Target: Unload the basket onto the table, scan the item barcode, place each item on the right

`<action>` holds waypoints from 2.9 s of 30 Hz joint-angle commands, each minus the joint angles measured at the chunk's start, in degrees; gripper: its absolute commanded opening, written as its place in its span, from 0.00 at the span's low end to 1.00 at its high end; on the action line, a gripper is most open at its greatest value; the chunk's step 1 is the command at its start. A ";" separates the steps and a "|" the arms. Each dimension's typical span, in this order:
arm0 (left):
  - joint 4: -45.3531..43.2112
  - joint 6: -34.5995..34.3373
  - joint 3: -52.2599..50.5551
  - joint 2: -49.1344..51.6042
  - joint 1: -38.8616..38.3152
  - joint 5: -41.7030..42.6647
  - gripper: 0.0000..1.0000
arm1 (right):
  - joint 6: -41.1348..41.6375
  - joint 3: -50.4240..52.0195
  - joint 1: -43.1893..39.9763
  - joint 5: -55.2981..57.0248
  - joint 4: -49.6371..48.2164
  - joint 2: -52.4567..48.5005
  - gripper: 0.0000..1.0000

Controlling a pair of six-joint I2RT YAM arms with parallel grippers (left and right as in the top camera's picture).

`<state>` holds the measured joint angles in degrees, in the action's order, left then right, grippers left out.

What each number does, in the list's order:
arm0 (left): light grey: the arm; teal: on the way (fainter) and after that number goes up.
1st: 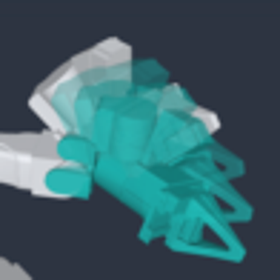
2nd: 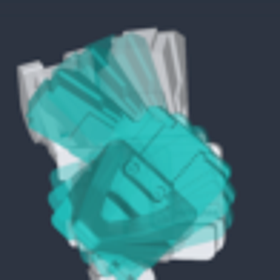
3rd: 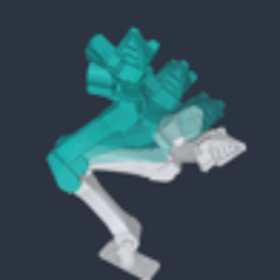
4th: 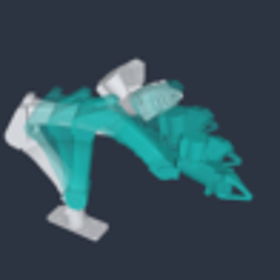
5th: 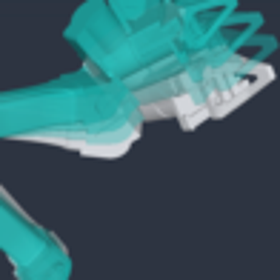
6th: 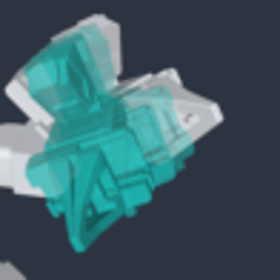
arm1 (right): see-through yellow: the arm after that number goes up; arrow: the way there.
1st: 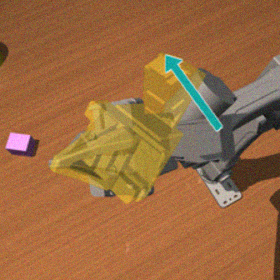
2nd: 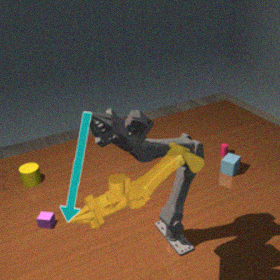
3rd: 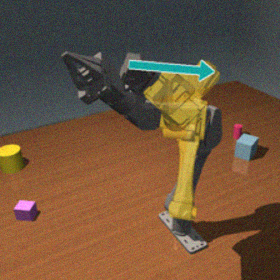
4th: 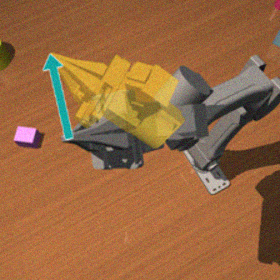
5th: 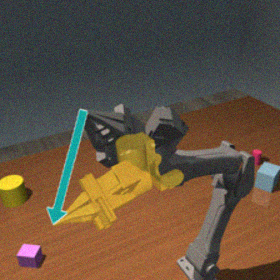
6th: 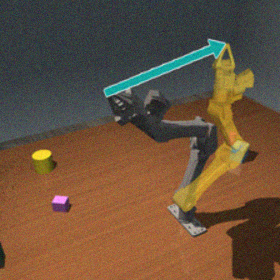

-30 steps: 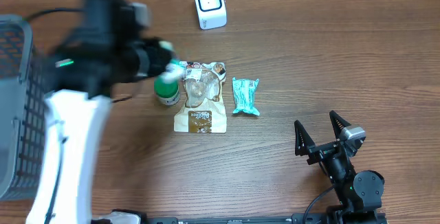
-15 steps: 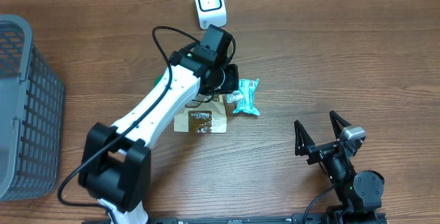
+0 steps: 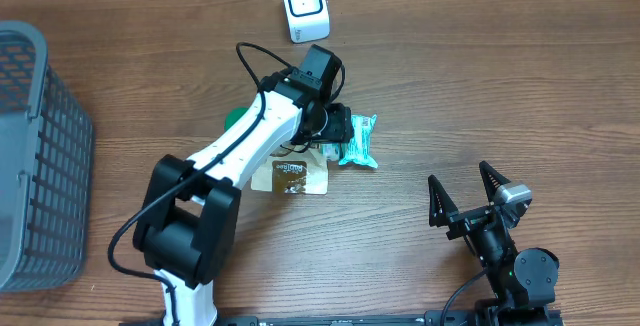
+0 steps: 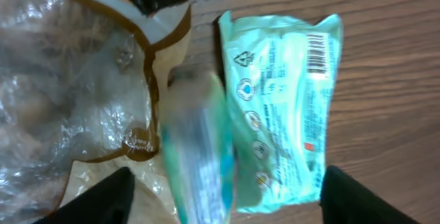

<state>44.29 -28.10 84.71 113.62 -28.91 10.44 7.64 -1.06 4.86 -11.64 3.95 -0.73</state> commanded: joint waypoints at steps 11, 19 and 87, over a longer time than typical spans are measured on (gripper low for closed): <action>5.66 1.42 4.79 -5.68 -0.04 1.73 0.61 | -0.22 0.61 -0.33 0.00 -0.28 0.57 1.00; 26.60 1.29 17.81 -19.61 5.73 -13.03 0.63 | -0.22 0.61 -0.33 0.00 -0.28 0.57 1.00; -12.22 46.88 -11.21 -12.48 84.39 -18.53 0.93 | -0.22 0.61 -0.33 0.00 -0.28 0.57 1.00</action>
<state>33.12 11.97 74.22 98.56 55.18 -8.56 7.62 -1.06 4.86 -11.64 3.95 -0.73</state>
